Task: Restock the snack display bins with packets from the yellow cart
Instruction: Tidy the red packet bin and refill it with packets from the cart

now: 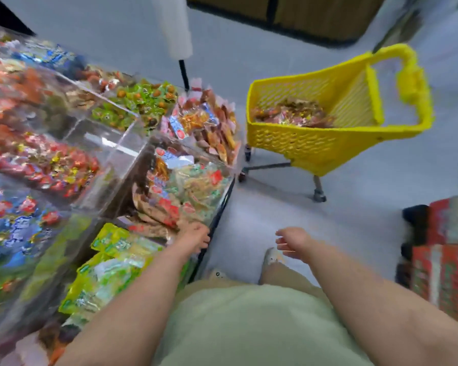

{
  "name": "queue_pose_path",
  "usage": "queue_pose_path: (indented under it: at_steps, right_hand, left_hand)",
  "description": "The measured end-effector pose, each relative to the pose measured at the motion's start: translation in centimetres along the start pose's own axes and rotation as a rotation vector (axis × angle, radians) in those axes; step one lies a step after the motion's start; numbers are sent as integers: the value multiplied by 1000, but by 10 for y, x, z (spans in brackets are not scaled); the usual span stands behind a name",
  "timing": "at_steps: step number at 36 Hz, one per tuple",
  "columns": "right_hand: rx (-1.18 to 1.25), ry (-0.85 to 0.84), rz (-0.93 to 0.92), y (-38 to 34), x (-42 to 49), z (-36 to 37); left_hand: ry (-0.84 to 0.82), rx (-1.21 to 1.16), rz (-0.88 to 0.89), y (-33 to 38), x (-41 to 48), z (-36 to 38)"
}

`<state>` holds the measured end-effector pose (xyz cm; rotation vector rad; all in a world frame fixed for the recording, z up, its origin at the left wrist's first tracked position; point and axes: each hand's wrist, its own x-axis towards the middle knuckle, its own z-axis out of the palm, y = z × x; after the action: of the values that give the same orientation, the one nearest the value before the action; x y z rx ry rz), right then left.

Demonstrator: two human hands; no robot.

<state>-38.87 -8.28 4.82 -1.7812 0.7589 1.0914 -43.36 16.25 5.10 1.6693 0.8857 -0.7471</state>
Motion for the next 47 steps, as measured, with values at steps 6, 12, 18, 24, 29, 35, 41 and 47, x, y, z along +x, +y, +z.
queue_pose_path:
  at_steps: [6,12,18,24,29,35,41,47]
  right_hand:
    - [14,136,195,93,0,-74]
    - [-35,155,204,117,17,-139]
    - [94,115,152,72,25,-207]
    - [195,115,83,44,40,-249]
    - [274,97,153,50,58,-253]
    - [275,38,275,42,91,-239]
    - [196,120,183,-43,117,-256]
    - [270,132,109,-136,143,-270]
  left_hand:
    - [-91,128,-243,-2,18,57]
    - [-87,239,-184,18,30,116]
    - [-143,528,38,46,36,156]
    - [-126,476,-34,80,52,167]
    - [-45,317,-110,111,71,170]
    - [-86,373,-79,164,107,169]
    - [-100,460,21,246,156,146]
    - [-136,704,152,326,207,112]
